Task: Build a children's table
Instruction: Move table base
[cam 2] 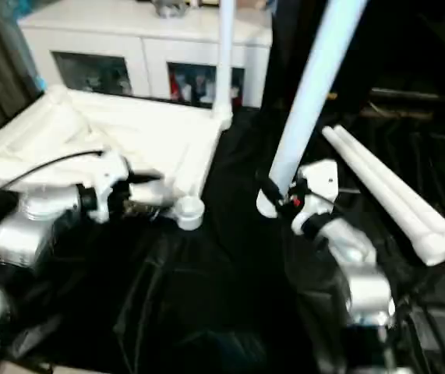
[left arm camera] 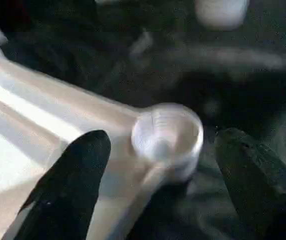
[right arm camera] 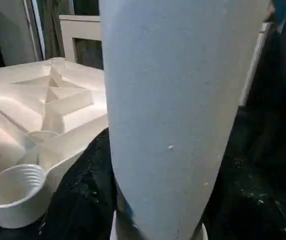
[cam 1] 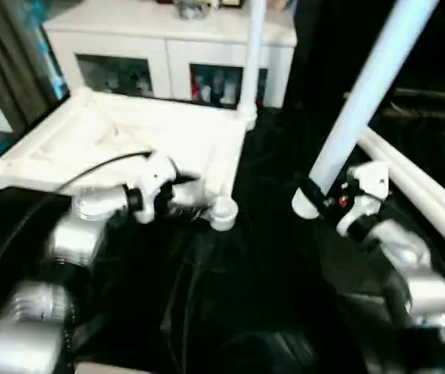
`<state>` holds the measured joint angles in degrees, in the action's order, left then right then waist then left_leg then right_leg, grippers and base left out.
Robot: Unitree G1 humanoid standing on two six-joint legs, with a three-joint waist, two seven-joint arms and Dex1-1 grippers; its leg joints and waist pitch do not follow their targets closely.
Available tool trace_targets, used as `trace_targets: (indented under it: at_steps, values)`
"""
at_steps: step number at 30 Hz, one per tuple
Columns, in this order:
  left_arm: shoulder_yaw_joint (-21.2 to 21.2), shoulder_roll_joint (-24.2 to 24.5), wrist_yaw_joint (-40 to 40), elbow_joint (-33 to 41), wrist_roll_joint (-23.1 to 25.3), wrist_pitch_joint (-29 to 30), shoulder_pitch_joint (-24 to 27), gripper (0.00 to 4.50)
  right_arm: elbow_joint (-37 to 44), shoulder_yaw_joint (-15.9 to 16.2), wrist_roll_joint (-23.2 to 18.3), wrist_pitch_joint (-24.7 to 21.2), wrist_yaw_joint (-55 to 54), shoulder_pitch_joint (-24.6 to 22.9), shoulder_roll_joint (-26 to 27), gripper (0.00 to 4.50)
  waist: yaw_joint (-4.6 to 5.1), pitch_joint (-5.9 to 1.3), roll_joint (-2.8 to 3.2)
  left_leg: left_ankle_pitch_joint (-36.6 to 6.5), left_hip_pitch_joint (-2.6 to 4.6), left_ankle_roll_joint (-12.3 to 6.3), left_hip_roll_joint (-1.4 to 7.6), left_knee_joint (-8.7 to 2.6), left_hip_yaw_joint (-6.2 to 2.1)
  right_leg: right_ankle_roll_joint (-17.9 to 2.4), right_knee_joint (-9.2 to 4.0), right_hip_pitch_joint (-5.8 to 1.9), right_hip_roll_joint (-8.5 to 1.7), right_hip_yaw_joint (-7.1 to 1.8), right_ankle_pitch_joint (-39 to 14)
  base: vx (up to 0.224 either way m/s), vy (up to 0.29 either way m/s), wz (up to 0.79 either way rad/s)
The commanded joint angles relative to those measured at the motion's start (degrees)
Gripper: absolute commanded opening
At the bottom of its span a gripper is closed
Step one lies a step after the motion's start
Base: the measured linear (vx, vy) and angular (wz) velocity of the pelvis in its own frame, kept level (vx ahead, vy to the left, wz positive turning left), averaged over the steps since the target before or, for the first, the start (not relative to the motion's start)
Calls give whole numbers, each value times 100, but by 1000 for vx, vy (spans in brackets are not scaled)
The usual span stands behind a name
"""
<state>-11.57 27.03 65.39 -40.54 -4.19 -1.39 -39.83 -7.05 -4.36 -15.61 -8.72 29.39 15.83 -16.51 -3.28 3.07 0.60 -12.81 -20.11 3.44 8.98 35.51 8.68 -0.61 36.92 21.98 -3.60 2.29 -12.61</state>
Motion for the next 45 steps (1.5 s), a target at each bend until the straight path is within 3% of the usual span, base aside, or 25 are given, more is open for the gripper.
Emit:
trace_targets:
  at_steps: [1, 4, 7, 9, 12, 23, 29, 32, 33, 38, 39, 40, 42, 45]
  values:
    - [-206, 60, 240, -372, 210, -208, -216, 373, 42, -52, -88, -83, 91, 89, -32, 188, -34, -353, 21, -534, -33, -119, 326, -476, -100, -1306, -453, -313, -498, -303, -213, 0, 0, 0]
    - [-380, 76, 342, -989, 467, -523, -643, 373, 87, -19, -98, -118, 171, 51, -85, 188, -51, -386, 26, -200, -38, -257, 338, -445, -86, -1508, -403, -331, -480, -283, 494, 0, 0, 0]
    - [-586, 49, 316, -1455, 814, -837, -960, 373, 130, 8, -100, -144, 217, 2, -94, 188, -63, -407, 34, -96, -22, -346, 352, -430, -84, -1613, -374, -337, -491, -271, 816, 0, 0, 0]
    - [-635, -21, 201, -1769, 967, -1043, -1144, 373, 133, 27, -97, -145, 225, -8, -90, 188, -68, -401, 74, -178, -21, -345, 369, -438, -94, -1681, -374, -345, -510, -262, 830, 0, 0, 0]
    - [-729, -100, 51, -2198, 1162, -1327, -1378, 373, 193, 65, -95, -167, 227, -45, -89, 188, -61, -399, 70, -280, -9, -320, 366, -438, -86, -1718, -399, -355, -507, -264, 811, 0, 0, 0]
    - [-998, -342, -700, -3142, 1806, -1703, -1776, 275, 363, 84, -60, -252, 243, -199, -114, 188, -74, -384, 116, -349, -19, -284, 384, -442, -100, -1780, -402, -378, -523, -270, 845, 0, 0, 0]
    - [-1015, -492, -399, -3360, 1845, -1527, -1779, 202, 429, 121, -1, -273, 237, -251, -111, 188, -74, -373, 103, -276, -28, -361, 381, -437, -93, -1816, -410, -383, -524, -274, 819, 0, 0, 0]
    - [-1098, -487, -268, -3409, 1956, -1389, -1799, 195, 401, 134, 30, -250, 243, -239, -129, 188, -66, -365, 110, -311, -31, -372, 390, -445, -98, -1825, -415, -378, -538, -274, 752, 0, 0, 0]
    - [-1158, -472, -237, -3430, 2031, -1323, -1812, 168, 383, 145, 49, -238, 245, -226, -136, 188, -65, -366, 103, -310, -20, -373, 394, -446, -93, -1820, -414, -369, -534, -274, 722, 0, 0, 0]
    - [-1294, -443, -193, -3505, 2246, -1257, -1846, 150, 356, 173, 76, -226, 234, -179, -125, 188, -51, -352, 102, -312, -33, -376, 395, -454, -99, -1813, -422, -380, -541, -276, 720, 0, 0, 0]
    - [-1294, -443, -193, -3505, 2246, -1257, -1846, 130, 356, 173, 76, -226, 234, -179, -125, 188, -51, -356, 96, -291, -33, -390, 386, -449, -91, -1815, -425, -383, -543, -281, 721, 0, 0, 0]
    - [-1416, -416, -83, -3530, 2388, -965, -1911, 112, 324, 189, 87, -210, 238, -139, -116, 188, -56, -356, 54, -277, -31, -407, 388, -450, -86, -1812, -427, -386, -547, -283, 689, 0, 0, 0]
    - [-1444, -409, -36, -3540, 2441, -813, -1941, 114, 319, 193, 92, -205, 242, -132, -116, 188, -57, -350, 70, -238, -28, -419, 394, -455, -86, -1804, -429, -371, -546, -282, 644, 0, 0, 0]
    - [-1478, -397, 99, -3534, 2482, -677, -1971, 79, 311, 203, 109, -188, 245, -127, -120, 188, -54, -348, 62, -212, -36, -420, 389, -458, -84, -1794, -427, -381, -547, -281, 613, 0, 0, 0]
